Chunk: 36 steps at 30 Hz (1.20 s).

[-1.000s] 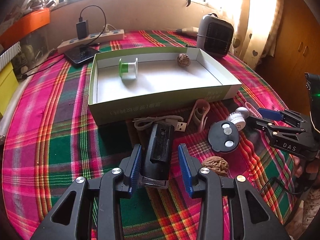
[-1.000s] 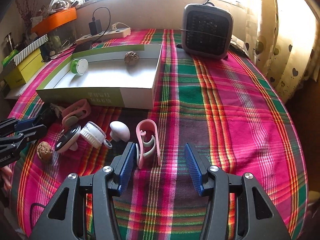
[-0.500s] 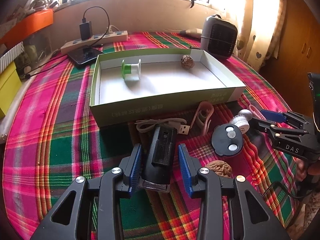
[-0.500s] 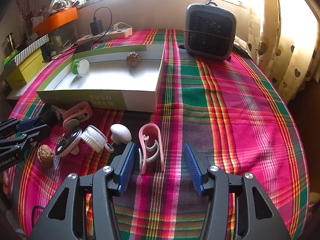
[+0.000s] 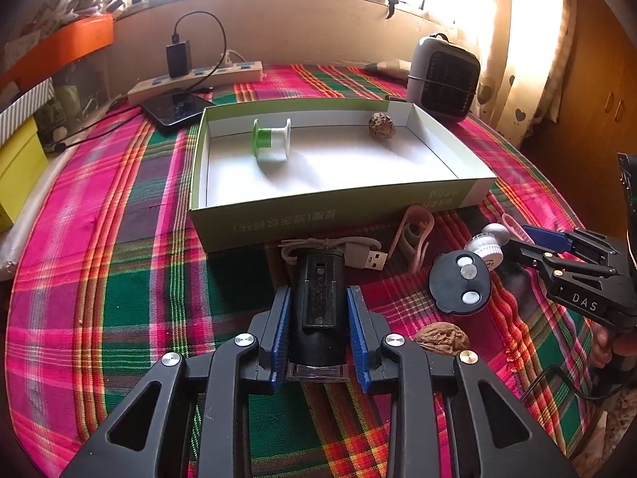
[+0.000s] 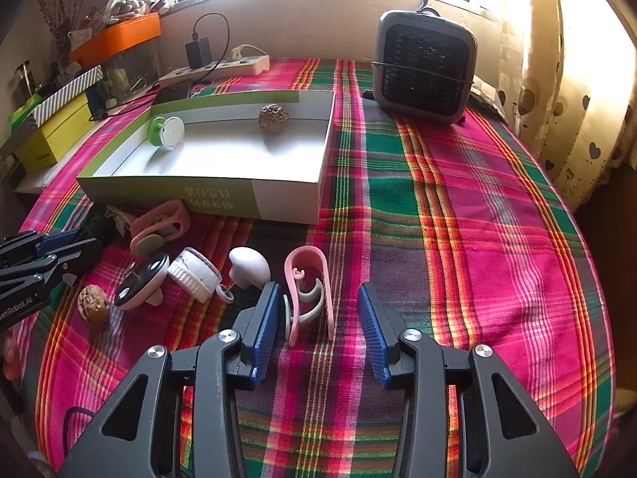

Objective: Organize objects
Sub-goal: 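Close the left tool on the black flashlight, then close the right tool on the pink clip while the left tool holds the flashlight, then lift and carry the flashlight and pink clip over the white box with both tools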

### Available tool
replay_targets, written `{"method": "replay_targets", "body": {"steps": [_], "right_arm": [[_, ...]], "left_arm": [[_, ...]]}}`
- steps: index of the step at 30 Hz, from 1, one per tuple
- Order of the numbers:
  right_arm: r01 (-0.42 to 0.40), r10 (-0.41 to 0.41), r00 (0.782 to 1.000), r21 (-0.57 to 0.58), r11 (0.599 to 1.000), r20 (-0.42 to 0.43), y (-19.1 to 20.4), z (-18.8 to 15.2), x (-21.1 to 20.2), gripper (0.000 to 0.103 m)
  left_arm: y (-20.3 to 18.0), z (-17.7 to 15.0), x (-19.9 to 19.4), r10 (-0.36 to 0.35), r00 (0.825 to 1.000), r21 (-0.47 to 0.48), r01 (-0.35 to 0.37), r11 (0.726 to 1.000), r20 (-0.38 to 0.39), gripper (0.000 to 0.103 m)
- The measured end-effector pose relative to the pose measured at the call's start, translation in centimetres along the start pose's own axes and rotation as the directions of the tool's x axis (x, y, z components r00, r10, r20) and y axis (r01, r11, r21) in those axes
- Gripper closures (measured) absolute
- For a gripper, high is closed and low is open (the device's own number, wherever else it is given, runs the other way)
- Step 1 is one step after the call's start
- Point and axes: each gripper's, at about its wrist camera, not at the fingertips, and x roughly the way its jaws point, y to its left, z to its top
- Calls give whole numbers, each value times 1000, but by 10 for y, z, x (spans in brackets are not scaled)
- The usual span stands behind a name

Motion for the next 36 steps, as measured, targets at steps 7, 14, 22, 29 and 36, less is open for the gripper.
{"method": "replay_targets", "body": {"steps": [7,14,22,29,36], "right_arm": [[4,-4,1000,10,1000,3,-1,0,-2,72],[7,-7,1000,15,1000,4,-1,-1,-2,76],[13,-13,1000,16,1000,4,0,-2,-3,78],[14,-14,1000,22,1000,5,1,-2,-3,78],[7,-7,1000,49,999,7,-1,-3,-4,78]], "left_arm": [[0,0,0,-1,1000,-14,1,1000,3,78],[1,-1,0,-2,1000,-15,2,1000,3,78],[2,0,-1,-3,1000,-21,3,1000,3,78],[2,0,-1,-5,1000,-30,6,1000,2,78],[3,-1,-1,-9,1000,-33,9,999,-1,78]]}}
